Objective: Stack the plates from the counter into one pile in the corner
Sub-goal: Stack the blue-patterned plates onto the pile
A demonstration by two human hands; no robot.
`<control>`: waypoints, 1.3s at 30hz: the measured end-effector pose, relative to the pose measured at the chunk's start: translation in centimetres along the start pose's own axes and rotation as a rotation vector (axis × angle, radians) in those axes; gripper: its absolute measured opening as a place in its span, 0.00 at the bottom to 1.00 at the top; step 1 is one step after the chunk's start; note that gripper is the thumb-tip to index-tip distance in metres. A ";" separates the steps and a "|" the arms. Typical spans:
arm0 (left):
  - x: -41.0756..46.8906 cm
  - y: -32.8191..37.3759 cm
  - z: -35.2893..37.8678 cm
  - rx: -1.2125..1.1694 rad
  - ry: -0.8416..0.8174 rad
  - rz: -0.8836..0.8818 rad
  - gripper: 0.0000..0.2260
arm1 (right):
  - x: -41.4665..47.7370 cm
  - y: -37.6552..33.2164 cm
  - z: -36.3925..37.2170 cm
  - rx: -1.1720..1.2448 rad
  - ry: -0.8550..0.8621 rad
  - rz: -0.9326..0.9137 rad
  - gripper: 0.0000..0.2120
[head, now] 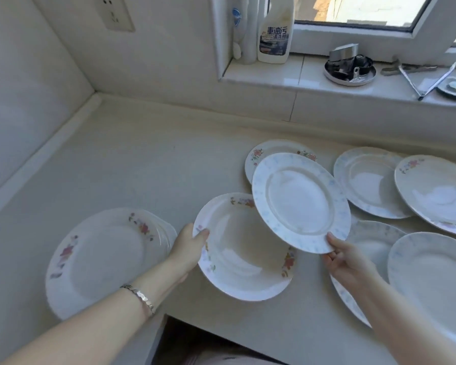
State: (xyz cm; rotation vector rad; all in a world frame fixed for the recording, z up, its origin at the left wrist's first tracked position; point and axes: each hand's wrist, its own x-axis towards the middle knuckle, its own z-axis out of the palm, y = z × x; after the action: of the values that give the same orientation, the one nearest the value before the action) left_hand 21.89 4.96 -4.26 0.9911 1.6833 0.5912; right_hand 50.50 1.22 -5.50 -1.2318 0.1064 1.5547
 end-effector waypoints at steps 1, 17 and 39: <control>-0.4 0.2 -1.6 -0.018 0.062 0.028 0.06 | -0.1 0.4 1.0 -0.002 -0.030 0.009 0.08; -3.5 -10.0 -21.1 -0.339 0.723 -0.026 0.12 | 0.0 10.1 14.7 -0.354 -0.363 0.143 0.13; -0.8 -12.0 -22.7 0.786 0.536 -0.139 0.20 | -0.2 12.3 15.9 -0.520 -0.285 0.162 0.07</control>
State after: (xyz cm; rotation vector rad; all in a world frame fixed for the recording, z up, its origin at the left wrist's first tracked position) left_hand -3.20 -0.24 -5.70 1.3098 2.5368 0.0722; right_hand 31.01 6.15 -4.38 -1.4026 -0.4168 1.9580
